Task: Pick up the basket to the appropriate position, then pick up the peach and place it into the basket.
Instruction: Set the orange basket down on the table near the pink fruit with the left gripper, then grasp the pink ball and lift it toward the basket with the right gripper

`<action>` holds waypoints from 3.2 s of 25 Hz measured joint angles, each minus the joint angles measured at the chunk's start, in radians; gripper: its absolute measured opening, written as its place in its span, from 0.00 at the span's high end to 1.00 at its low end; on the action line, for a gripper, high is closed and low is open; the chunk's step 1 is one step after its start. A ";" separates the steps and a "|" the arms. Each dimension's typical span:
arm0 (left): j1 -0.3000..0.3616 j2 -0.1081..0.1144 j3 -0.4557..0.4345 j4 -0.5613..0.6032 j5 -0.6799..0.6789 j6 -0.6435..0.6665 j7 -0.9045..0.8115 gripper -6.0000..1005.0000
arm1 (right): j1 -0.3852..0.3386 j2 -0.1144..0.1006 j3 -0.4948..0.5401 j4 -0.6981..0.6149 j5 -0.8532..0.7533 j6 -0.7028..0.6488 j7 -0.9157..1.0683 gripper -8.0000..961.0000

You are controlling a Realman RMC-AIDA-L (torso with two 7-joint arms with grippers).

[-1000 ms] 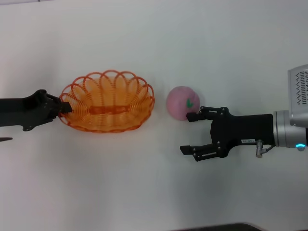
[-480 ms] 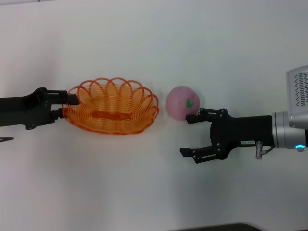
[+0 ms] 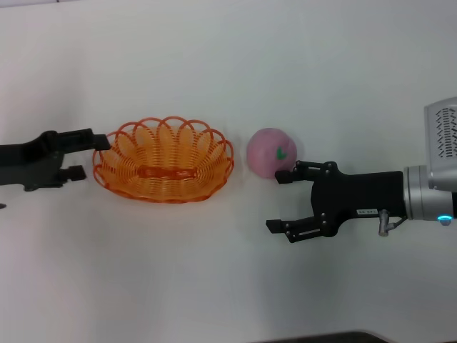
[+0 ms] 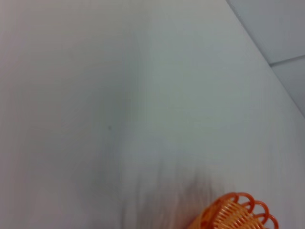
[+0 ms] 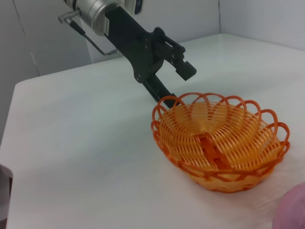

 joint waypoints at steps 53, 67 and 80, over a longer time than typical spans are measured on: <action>0.302 -0.040 -0.001 -0.119 -0.199 0.224 1.672 0.13 | -0.035 -0.007 0.028 -0.062 0.016 -0.015 -0.014 0.01; 0.298 -0.038 -0.001 -0.122 -0.198 0.224 1.662 0.13 | -0.022 -0.008 0.086 -0.229 0.016 -0.076 0.318 0.01; 0.294 -0.038 -0.001 -0.130 -0.204 0.223 1.661 0.13 | 0.094 -0.011 -0.015 -0.507 -0.206 -0.131 0.761 0.01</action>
